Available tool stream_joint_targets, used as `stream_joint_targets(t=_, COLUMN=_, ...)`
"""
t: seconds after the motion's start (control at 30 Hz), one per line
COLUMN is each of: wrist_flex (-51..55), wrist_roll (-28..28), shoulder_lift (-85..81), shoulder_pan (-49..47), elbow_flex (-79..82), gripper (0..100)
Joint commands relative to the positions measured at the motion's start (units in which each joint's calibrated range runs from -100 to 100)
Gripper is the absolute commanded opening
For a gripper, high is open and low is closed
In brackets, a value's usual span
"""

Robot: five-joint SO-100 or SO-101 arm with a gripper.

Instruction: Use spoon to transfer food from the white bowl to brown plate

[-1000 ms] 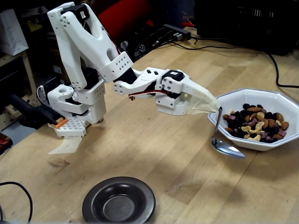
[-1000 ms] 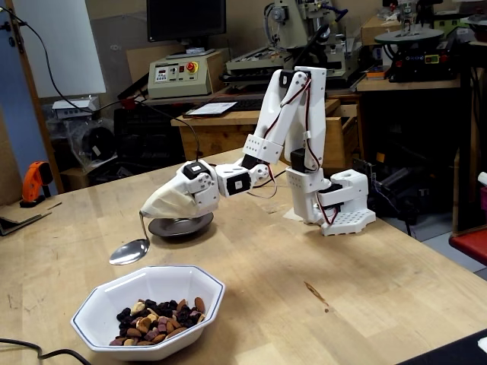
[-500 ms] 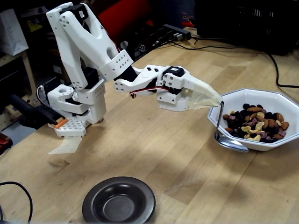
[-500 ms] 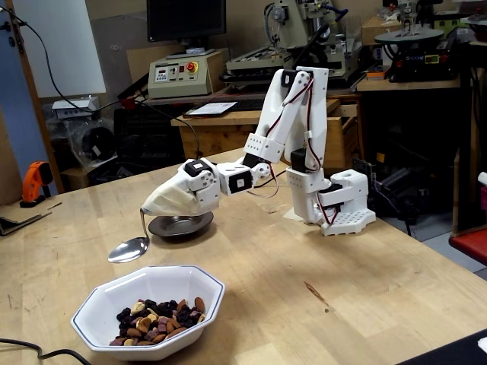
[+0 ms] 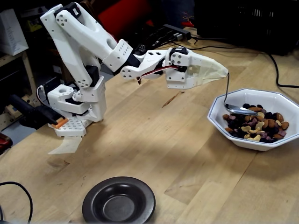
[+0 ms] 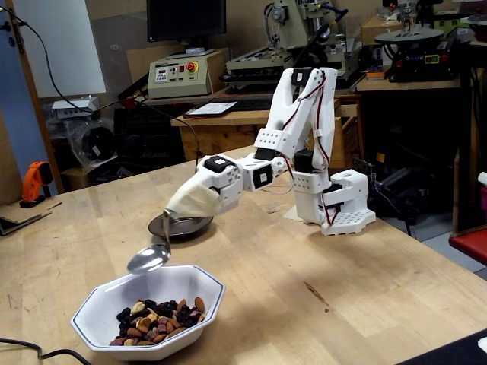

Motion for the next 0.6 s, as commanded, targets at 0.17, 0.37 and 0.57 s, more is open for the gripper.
stream_joint_targets(t=0.17, wrist_flex=0.55, wrist_roll=0.1, shoulder_lift=-2.65, shoulder_pan=-1.2, elbow_flex=-0.3, gripper=4)
stream_joint_targets(t=0.37, wrist_flex=0.71, wrist_roll=0.15, shoulder_lift=1.54, shoulder_pan=-1.27, elbow_flex=-0.57, gripper=4)
stream_joint_targets(t=0.57, wrist_flex=0.55, wrist_roll=0.54, shoulder_lift=9.59, shoulder_pan=-1.27, elbow_flex=-3.22, gripper=4)
